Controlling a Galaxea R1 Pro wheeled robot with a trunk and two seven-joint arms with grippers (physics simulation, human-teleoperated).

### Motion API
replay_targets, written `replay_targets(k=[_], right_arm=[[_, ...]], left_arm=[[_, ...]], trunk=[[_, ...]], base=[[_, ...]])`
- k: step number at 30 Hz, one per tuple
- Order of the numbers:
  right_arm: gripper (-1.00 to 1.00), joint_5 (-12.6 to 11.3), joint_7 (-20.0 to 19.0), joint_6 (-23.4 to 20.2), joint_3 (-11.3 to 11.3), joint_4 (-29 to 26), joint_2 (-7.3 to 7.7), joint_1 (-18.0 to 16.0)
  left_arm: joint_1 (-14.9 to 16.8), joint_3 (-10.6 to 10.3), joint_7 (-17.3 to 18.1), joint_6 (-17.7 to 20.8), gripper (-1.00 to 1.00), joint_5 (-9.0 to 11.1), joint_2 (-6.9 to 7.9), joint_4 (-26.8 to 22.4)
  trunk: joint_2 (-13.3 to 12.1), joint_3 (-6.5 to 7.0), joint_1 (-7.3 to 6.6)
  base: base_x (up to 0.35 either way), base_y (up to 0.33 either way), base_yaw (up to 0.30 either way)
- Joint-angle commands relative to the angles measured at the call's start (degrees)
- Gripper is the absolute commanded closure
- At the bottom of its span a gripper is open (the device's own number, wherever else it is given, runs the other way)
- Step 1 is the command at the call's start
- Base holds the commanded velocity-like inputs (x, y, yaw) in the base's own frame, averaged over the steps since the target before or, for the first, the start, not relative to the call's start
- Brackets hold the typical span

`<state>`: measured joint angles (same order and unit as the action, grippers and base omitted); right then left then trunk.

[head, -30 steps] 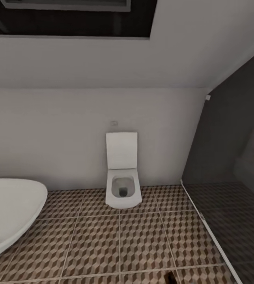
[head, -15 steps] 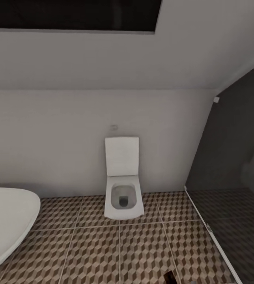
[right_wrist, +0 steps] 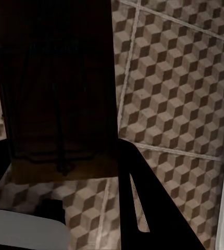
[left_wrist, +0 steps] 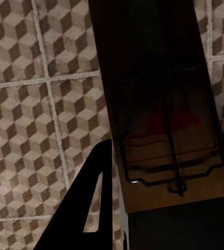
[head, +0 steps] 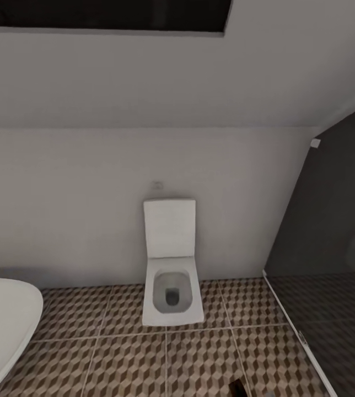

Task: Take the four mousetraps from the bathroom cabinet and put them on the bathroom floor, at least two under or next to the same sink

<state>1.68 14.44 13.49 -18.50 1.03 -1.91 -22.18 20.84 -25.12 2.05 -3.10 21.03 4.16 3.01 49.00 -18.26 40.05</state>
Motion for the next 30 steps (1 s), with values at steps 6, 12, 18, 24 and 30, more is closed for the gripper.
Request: replay_targets(k=[6, 12, 18, 24, 30], right_arm=[[1.00, 0.0, 0.2, 0.2, -0.2, 0.1, -0.02, -0.1], [1.00, 0.3, 0.1, 0.2, -0.2, 0.0, 0.32, -0.1], [1.00, 0.3, 0.1, 0.3, -0.2, -0.3, 0.64, -0.1], [1.00, 0.1, 1.0, 0.3, 0.1, -1.5, -0.03, -0.1], [1.00, -1.8, 2.0, -7.9, 1.2, -9.7, -0.21, -3.9]], left_arm=[[0.1, -0.5, 0.0, -0.3, 1.00, 0.3, -0.03, 0.2], [0.1, -0.5, 0.0, -0.3, 1.00, 0.3, -0.74, 0.1], [0.1, -0.4, 0.0, -0.2, 1.00, 0.5, -0.88, 0.0], [0.4, 4.3, -6.1, 0.4, 1.00, 2.7, -1.01, -2.4], [1.4, 5.6, -15.9, 9.5, 1.00, 3.2, -1.75, -19.8]], trunk=[[0.0, -0.07, 0.04], [0.0, -0.07, 0.04], [0.0, -0.07, 0.04], [0.0, -0.07, 0.04], [0.0, -0.07, 0.04]], base=[[0.318, -0.107, 0.000], [0.108, -0.075, 0.000], [0.000, 0.000, 0.000], [0.000, 0.000, 0.000], [0.000, 0.000, 0.000]])
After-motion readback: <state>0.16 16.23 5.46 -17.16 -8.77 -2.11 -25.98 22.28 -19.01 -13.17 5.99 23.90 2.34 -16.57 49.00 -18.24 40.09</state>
